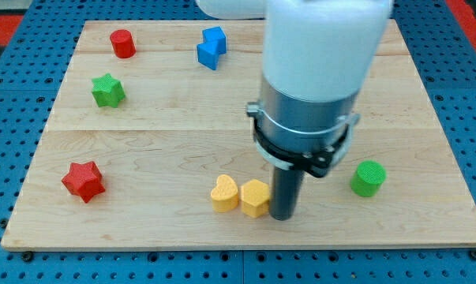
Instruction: Move the green circle into the green star
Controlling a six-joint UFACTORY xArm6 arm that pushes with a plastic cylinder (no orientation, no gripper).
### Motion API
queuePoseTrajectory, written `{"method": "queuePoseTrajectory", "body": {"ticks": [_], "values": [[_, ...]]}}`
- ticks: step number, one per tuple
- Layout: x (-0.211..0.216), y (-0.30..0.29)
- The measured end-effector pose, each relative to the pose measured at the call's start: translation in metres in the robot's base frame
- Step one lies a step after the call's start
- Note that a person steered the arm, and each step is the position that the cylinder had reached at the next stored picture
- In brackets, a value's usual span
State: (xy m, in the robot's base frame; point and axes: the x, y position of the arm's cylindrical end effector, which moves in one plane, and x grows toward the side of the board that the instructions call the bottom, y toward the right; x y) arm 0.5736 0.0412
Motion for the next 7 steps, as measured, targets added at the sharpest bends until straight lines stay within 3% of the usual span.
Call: {"method": "queuePoseTrajectory", "body": {"ticks": [1, 2, 3, 4, 7], "values": [[-0.009, 0.009], [-0.010, 0.117], [-0.010, 0.168], [-0.027, 0.175], [-0.101, 0.051]]}}
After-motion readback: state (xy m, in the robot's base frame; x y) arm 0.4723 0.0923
